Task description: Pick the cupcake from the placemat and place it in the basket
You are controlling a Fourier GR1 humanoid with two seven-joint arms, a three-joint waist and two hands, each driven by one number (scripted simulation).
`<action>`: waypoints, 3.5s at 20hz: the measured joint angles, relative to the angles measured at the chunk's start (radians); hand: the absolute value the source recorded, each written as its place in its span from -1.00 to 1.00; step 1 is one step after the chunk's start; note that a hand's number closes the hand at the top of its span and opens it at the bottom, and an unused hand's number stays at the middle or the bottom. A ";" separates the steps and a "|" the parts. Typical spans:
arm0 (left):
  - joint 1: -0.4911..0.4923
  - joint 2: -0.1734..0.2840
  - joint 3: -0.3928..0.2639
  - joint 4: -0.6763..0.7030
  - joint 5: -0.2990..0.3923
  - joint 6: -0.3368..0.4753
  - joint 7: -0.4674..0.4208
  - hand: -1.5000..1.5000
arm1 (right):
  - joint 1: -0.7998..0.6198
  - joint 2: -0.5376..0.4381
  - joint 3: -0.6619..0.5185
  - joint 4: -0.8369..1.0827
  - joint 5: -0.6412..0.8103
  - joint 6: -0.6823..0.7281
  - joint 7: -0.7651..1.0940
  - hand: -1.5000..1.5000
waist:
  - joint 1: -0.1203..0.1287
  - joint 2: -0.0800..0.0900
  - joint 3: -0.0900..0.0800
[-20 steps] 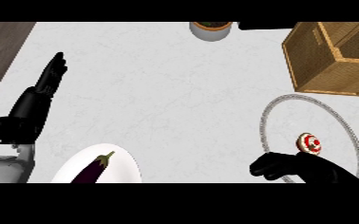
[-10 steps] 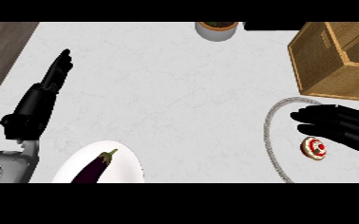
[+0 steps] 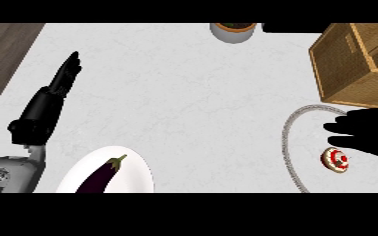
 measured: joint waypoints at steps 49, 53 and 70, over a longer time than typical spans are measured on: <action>-0.009 -0.126 0.166 0.022 -0.125 -0.144 0.000 0.00 | 0.036 0.407 0.281 0.628 1.018 -0.390 -0.496 -1.00 | -0.016 -0.005 0.001; -0.017 -0.144 0.168 0.020 -0.141 -0.148 0.012 0.00 | 0.051 0.432 0.268 0.674 1.065 -0.430 -0.528 -1.00 | -0.016 -0.004 0.001; -0.015 -0.157 0.222 0.005 -0.161 -0.205 0.017 0.00 | -0.005 0.551 0.203 0.895 1.217 -0.488 -0.595 1.00 | -0.013 -0.007 -0.002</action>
